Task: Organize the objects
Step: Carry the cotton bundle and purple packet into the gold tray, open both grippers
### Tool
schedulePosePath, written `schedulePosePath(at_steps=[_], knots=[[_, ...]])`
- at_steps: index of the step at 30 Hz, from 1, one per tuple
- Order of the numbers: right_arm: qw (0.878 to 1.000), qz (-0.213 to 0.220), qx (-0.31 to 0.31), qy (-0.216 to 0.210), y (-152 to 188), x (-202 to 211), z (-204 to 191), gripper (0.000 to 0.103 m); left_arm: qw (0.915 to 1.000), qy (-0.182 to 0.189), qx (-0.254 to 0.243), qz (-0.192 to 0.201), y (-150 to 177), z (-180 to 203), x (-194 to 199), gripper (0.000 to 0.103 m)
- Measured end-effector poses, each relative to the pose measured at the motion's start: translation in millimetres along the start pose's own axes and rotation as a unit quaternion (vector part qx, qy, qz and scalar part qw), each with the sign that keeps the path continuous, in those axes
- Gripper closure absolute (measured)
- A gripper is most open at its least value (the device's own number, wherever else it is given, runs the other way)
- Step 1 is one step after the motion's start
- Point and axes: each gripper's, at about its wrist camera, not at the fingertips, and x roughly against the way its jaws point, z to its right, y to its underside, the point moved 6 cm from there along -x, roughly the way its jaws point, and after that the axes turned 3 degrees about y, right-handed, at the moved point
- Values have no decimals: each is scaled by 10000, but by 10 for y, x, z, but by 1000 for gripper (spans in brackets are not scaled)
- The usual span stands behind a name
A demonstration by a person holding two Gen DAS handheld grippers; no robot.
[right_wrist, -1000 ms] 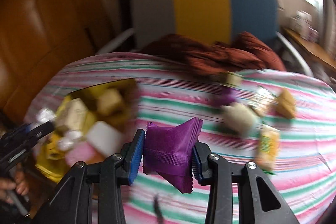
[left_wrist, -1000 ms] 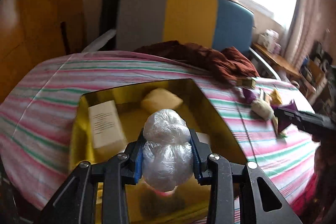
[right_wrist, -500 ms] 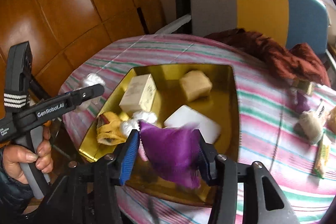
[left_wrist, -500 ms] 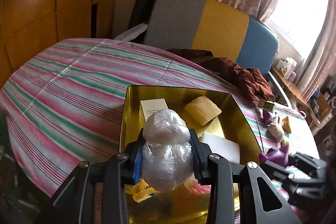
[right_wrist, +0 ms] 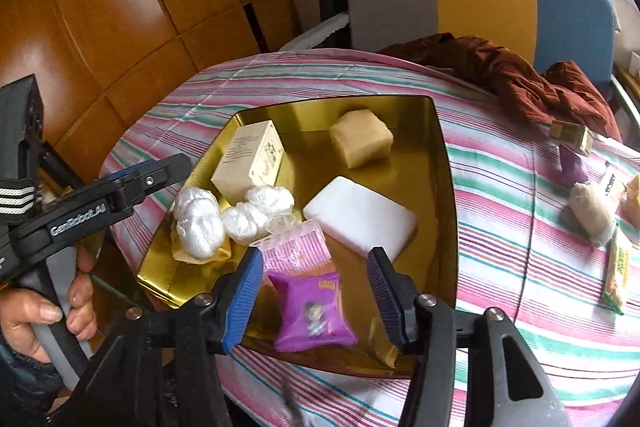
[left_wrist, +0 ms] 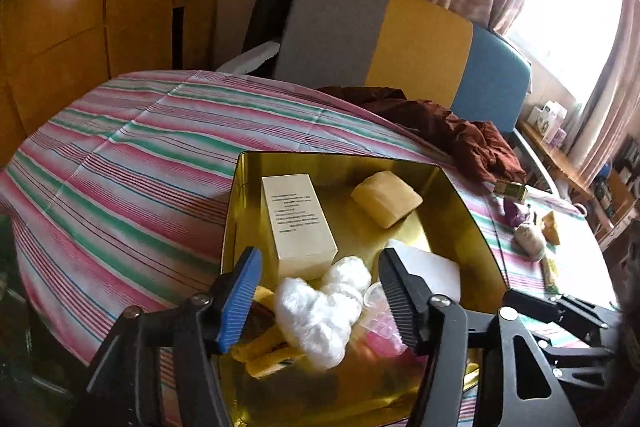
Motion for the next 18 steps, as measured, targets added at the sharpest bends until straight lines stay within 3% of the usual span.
schedulePosePath(at_steps=[5,13,18], knots=[[9997,71,133,184,-20,8,-44,42,9992,-240,-259,159,18,47,71,30],[9991,155,169,345,-36,54,-47,41,9968,-307,-632,386,-12,191,197,22],[9989,210,135,407,-52,94,-24,41,9942,-346,-885,513,-13,291,268,21]])
